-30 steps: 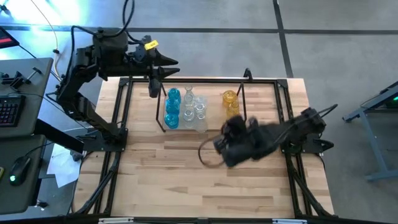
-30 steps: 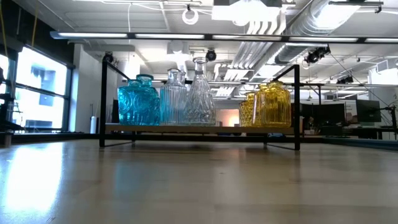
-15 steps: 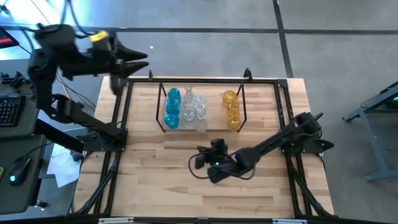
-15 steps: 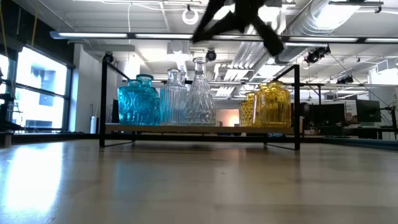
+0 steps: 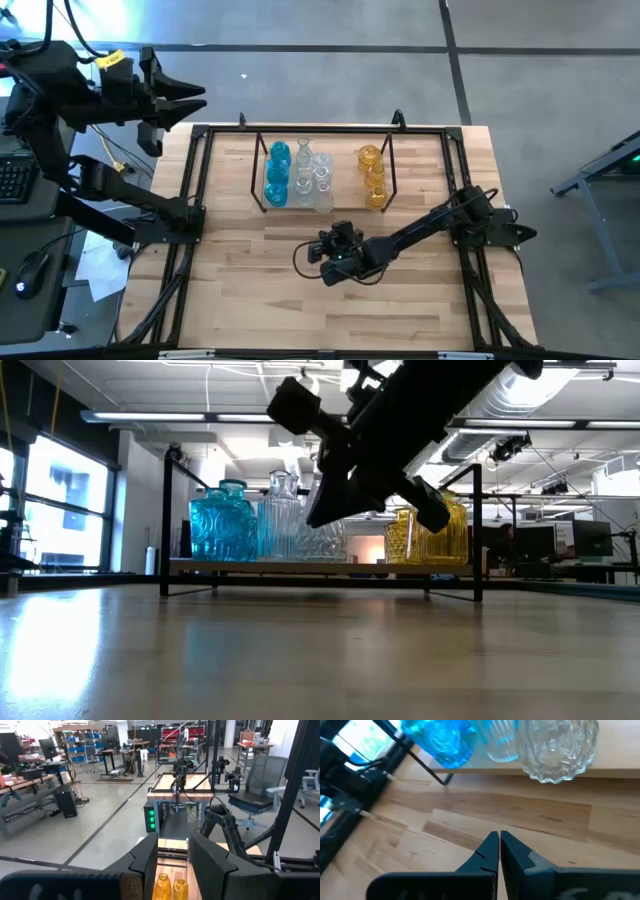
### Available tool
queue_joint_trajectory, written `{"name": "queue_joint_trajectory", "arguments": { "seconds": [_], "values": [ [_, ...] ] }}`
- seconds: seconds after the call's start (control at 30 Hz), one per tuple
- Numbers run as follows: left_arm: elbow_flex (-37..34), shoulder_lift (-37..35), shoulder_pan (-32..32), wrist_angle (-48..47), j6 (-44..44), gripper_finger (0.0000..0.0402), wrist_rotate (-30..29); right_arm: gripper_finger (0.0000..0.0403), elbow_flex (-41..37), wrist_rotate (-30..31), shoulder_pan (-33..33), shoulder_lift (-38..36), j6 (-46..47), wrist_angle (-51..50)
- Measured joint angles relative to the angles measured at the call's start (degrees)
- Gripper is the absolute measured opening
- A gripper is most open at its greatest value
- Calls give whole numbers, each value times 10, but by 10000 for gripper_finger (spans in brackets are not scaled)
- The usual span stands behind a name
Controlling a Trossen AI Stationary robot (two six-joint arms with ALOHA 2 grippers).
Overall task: Sort vases onto shelf
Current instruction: Adjust the transparent vase on the shelf
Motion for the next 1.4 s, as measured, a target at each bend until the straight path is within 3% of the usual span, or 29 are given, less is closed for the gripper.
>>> {"name": "queue_joint_trajectory", "arguments": {
  "seconds": [0.37, 0.7, 1.4],
  "values": [
    [0, 1, 0, -36, -4, 101, 0, 0, 1, -24, -42, 0, -48, 0],
    [0, 0, 0, -36, -6, 101, 35, 0, 1, -34, -77, 0, -82, 0],
    [0, 0, 0, -36, -5, 101, 35, 0, 1, -47, -103, 0, -124, -1]
  ]
}}
